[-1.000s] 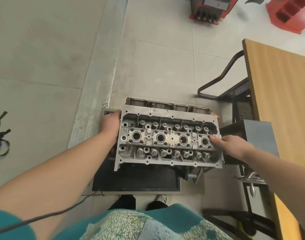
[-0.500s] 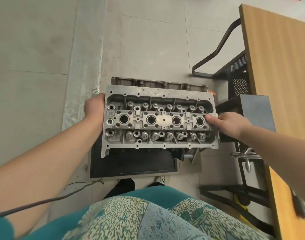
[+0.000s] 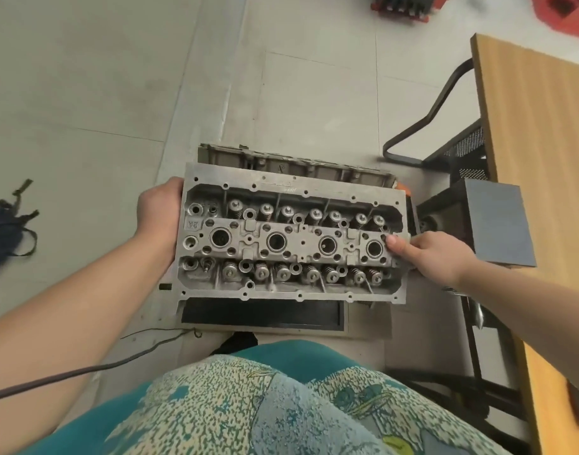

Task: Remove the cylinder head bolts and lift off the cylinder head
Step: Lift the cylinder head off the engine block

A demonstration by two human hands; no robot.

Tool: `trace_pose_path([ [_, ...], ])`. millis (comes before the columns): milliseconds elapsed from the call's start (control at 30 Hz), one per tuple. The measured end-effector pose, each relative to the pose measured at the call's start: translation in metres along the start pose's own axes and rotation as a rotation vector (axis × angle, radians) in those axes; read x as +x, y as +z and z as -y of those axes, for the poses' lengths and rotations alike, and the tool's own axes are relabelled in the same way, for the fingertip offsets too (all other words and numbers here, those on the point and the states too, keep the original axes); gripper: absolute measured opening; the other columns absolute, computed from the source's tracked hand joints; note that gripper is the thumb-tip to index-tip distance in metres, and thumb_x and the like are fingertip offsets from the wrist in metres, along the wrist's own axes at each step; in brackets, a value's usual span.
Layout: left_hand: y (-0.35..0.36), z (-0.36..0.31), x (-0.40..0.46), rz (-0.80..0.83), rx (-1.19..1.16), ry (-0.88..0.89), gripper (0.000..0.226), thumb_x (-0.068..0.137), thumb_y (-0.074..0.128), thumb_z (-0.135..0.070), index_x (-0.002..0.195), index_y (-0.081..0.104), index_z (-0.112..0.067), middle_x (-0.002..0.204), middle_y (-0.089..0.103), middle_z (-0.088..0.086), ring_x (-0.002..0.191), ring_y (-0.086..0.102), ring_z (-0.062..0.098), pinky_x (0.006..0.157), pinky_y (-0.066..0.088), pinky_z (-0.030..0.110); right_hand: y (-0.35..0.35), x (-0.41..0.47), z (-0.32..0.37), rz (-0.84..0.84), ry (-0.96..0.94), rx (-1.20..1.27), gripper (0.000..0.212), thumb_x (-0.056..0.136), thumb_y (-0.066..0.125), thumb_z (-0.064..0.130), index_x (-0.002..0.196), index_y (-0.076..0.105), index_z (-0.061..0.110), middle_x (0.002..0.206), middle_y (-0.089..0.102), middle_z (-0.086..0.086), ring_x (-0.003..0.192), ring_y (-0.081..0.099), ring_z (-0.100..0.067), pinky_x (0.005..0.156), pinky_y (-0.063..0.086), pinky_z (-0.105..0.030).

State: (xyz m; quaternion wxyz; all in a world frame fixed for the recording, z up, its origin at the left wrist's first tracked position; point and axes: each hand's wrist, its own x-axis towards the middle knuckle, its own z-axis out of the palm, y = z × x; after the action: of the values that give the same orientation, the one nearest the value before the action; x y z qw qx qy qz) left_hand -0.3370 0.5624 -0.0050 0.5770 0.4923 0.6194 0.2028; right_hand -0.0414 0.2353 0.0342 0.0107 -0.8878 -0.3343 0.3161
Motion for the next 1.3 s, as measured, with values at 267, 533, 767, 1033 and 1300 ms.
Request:
trace_pose_path([
  [267, -0.070, 0.097, -0.100, -0.177, -0.031, -0.070, 0.016, 0.086, 0.054, -0.032, 0.081, 0.056, -0.017, 0.075, 0.049, 0.006, 0.080, 0.045, 0.022, 0.067, 0.037, 0.035, 0.061, -0.043, -0.006, 0.064, -0.210, -0.067, 0.103, 0.067, 0.014, 0.108, 0.061, 0.068, 0.021, 0.061, 0.069, 0.009, 0.068, 0.069, -0.014, 0.064, 0.048, -0.031],
  [533, -0.080, 0.246, -0.140, -0.158, 0.085, -0.194, 0.026, 0.101, 0.049, -0.022, 0.083, 0.061, -0.008, 0.064, 0.055, 0.005, 0.066, 0.050, 0.024, 0.047, 0.041, 0.024, 0.188, -0.086, -0.049, 0.252, -0.101, 0.003, 0.078, 0.060, 0.020, 0.111, 0.067, 0.071, 0.052, 0.060, 0.056, 0.047, 0.060, 0.060, 0.018, 0.060, 0.040, -0.021],
  [767, -0.032, 0.375, -0.072, -0.092, -0.047, -0.438, 0.020, 0.097, 0.064, -0.028, 0.096, 0.072, -0.009, 0.079, 0.073, 0.008, 0.073, 0.070, 0.026, 0.064, 0.055, 0.038, 0.343, -0.052, -0.121, 0.361, 0.095, -0.031, 0.109, 0.058, 0.021, 0.113, 0.076, 0.072, 0.019, 0.071, 0.074, 0.008, 0.069, 0.070, -0.011, 0.073, 0.055, -0.034],
  [1033, 0.031, 0.466, 0.026, 0.019, -0.001, -0.452, 0.028, 0.103, 0.054, -0.022, 0.109, 0.073, -0.002, 0.100, 0.074, 0.016, 0.092, 0.071, 0.030, 0.076, 0.062, 0.045, 0.449, 0.032, -0.154, 0.350, 0.159, -0.028, 0.115, 0.048, 0.011, 0.115, 0.090, 0.070, 0.026, 0.095, 0.072, 0.005, 0.090, 0.067, -0.017, 0.084, 0.052, -0.039],
  [1300, 0.095, 0.475, 0.115, 0.081, -0.133, -0.441, 0.030, 0.103, 0.057, -0.020, 0.126, 0.075, -0.009, 0.112, 0.080, 0.017, 0.100, 0.078, 0.039, 0.082, 0.060, 0.071, 0.461, 0.151, -0.168, 0.219, 0.111, -0.055, 0.124, 0.048, 0.007, 0.115, 0.102, 0.071, 0.023, 0.114, 0.071, -0.012, 0.104, 0.064, -0.031, 0.095, 0.050, -0.044],
])
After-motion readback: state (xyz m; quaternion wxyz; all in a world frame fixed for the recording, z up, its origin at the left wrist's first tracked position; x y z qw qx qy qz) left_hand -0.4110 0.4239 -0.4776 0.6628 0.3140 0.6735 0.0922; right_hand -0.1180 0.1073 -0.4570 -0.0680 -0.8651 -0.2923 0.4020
